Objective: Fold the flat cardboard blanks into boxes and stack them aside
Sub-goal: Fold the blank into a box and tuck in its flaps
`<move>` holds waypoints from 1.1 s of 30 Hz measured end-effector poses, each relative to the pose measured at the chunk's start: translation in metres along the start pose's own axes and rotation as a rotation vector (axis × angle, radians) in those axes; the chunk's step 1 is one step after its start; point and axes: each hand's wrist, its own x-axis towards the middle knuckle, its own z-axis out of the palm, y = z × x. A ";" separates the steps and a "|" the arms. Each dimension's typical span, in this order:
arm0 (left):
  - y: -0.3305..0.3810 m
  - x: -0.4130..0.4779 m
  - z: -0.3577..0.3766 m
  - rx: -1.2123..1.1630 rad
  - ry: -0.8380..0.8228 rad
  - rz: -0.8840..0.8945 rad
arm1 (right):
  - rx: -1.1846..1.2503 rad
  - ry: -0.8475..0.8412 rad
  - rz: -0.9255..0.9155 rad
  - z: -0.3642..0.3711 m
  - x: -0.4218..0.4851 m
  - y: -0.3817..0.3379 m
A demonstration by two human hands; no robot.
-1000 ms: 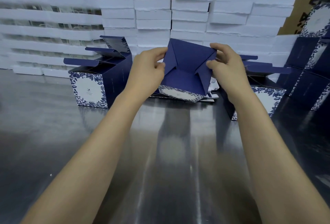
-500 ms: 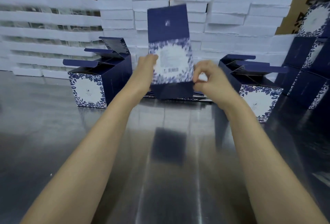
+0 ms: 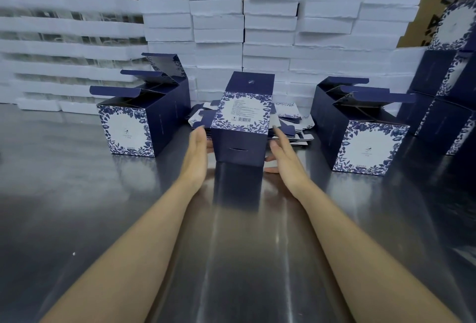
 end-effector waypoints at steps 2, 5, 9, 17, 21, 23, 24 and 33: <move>0.004 0.001 -0.001 0.012 -0.037 -0.035 | 0.018 -0.038 -0.007 0.000 0.000 -0.001; 0.005 -0.001 -0.001 -0.052 -0.078 -0.030 | 0.105 -0.027 -0.036 -0.002 0.000 0.000; -0.001 -0.001 -0.002 0.036 -0.130 -0.036 | 0.054 -0.009 -0.056 -0.012 -0.001 0.008; -0.012 0.005 0.001 0.285 0.174 0.012 | -0.021 0.035 0.003 -0.011 0.000 0.006; -0.008 0.003 -0.003 0.150 0.349 -0.075 | -0.045 0.241 0.037 -0.008 0.003 0.008; -0.007 0.001 -0.002 0.119 0.359 -0.026 | -0.066 0.180 0.035 -0.007 0.004 0.008; -0.006 -0.001 -0.001 0.099 0.341 0.008 | -0.067 0.116 0.034 -0.006 0.005 0.008; -0.003 0.008 -0.004 -0.336 0.295 -0.178 | 0.313 0.391 0.092 -0.018 0.014 0.005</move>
